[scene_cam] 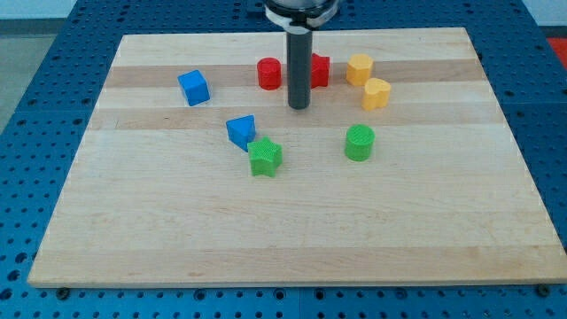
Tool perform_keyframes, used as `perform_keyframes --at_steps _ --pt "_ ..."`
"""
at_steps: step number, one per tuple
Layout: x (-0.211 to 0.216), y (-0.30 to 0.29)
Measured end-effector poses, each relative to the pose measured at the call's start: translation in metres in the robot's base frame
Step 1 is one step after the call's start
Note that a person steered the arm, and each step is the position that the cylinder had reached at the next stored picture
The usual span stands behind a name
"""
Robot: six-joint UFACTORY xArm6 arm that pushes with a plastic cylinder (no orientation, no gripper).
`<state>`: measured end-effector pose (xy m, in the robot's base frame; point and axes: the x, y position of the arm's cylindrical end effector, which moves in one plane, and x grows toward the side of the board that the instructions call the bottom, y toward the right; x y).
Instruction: Slide the blue cube slightly downwards
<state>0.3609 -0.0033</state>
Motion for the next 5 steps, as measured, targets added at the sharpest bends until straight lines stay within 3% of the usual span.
perform_keyframes --at_steps 2,5 --pt "0.003 -0.054" --pt "0.011 -0.201"
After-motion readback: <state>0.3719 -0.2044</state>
